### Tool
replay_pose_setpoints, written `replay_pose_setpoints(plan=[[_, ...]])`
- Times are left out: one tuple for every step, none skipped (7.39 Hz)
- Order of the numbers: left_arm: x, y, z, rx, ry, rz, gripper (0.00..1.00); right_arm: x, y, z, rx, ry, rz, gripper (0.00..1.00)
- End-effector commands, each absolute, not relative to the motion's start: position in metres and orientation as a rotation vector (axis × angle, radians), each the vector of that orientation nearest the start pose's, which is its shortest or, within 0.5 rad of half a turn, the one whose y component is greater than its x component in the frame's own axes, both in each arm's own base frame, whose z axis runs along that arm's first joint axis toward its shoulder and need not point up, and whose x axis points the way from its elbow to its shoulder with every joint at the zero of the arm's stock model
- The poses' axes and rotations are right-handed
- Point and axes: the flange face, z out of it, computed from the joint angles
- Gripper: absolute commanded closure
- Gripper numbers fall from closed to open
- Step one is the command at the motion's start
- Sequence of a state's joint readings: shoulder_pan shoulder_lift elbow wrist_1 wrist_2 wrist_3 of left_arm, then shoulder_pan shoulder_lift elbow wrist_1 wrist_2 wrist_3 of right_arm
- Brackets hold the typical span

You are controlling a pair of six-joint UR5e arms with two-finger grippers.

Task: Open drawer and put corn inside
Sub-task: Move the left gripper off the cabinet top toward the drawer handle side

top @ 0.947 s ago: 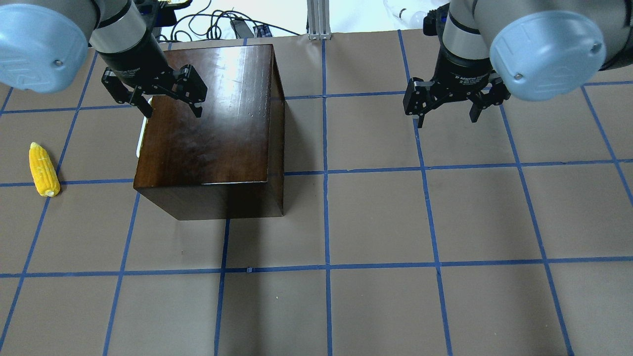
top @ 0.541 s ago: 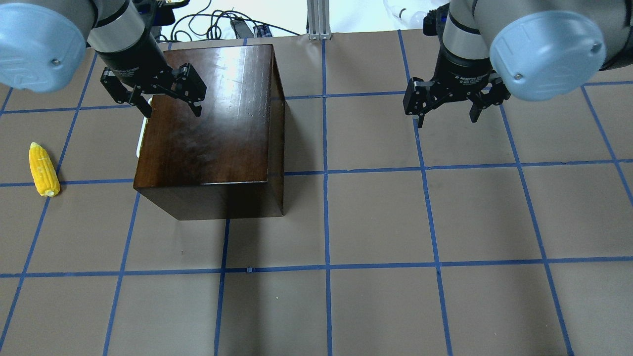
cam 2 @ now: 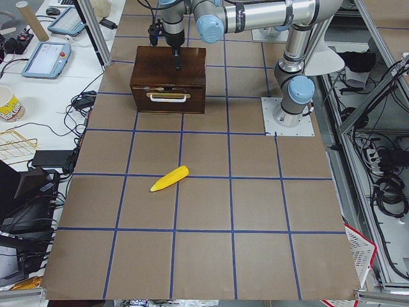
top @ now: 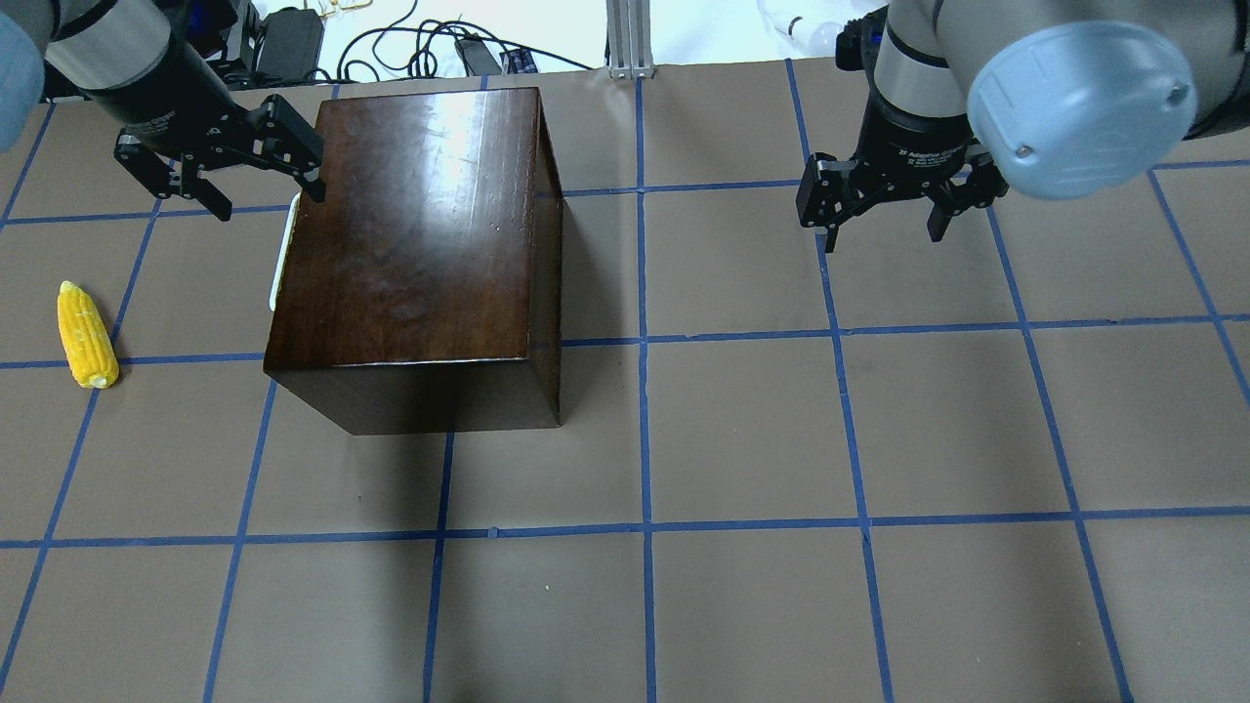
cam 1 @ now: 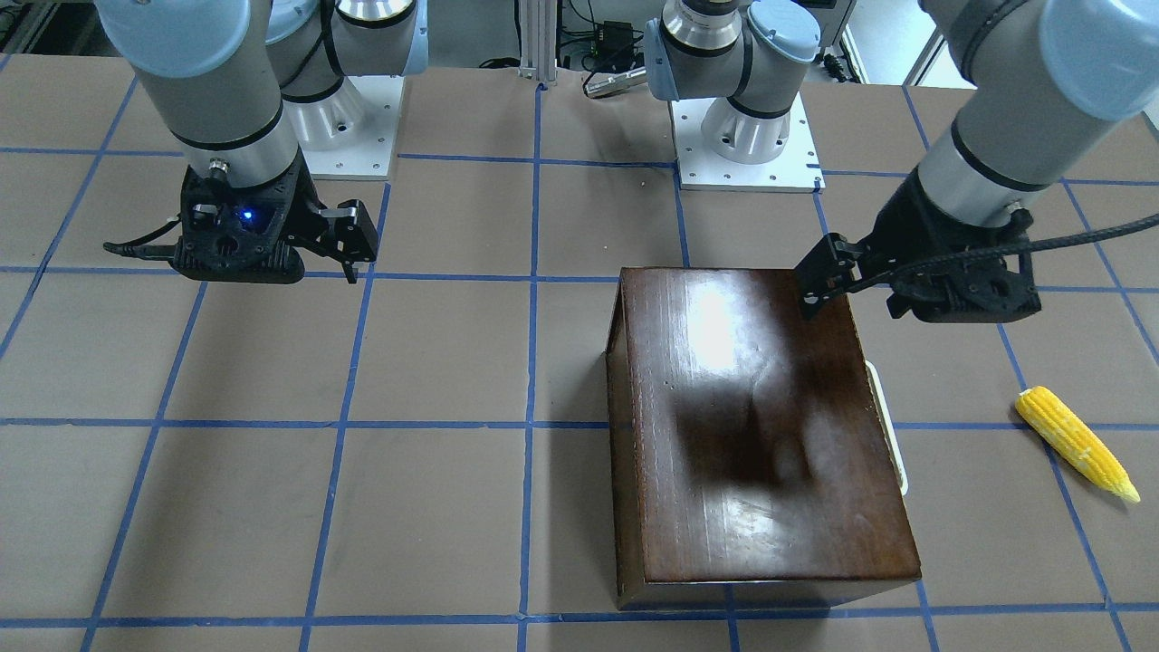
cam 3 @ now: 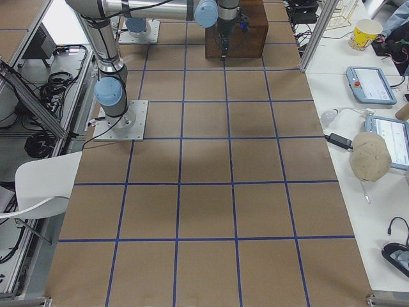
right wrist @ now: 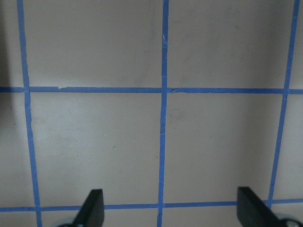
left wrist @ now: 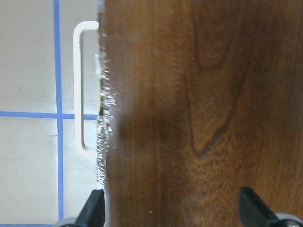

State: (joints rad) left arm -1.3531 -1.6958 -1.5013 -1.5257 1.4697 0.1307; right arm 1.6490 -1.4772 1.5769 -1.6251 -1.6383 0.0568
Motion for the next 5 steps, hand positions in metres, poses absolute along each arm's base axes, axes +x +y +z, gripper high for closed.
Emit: replay_pose_setpoints(plan=[[0.022,-0.566,0.456,-0.080,3.249,-0.052,0.00,0.167,-0.513,0.443,-0.037,3.211,0.066,0.00],[0.058,-0.565,0.451,-0.083,3.256,-0.052,0.00,0.167,-0.513,0.443,-0.037,3.211,0.066,0.00],[0.081,-0.567,0.445,-0.051,3.299,-0.079,0.00,0.167,-0.514,0.443,-0.037,3.211,0.064,0.00],[0.100,-0.570,0.437,0.004,3.336,-0.097,0.00,0.167,-0.513,0.443,-0.037,3.211,0.066,0.00],[0.122,-0.571,0.426,0.060,3.346,-0.089,0.00,0.167,-0.513,0.443,-0.037,3.211,0.066,0.00]])
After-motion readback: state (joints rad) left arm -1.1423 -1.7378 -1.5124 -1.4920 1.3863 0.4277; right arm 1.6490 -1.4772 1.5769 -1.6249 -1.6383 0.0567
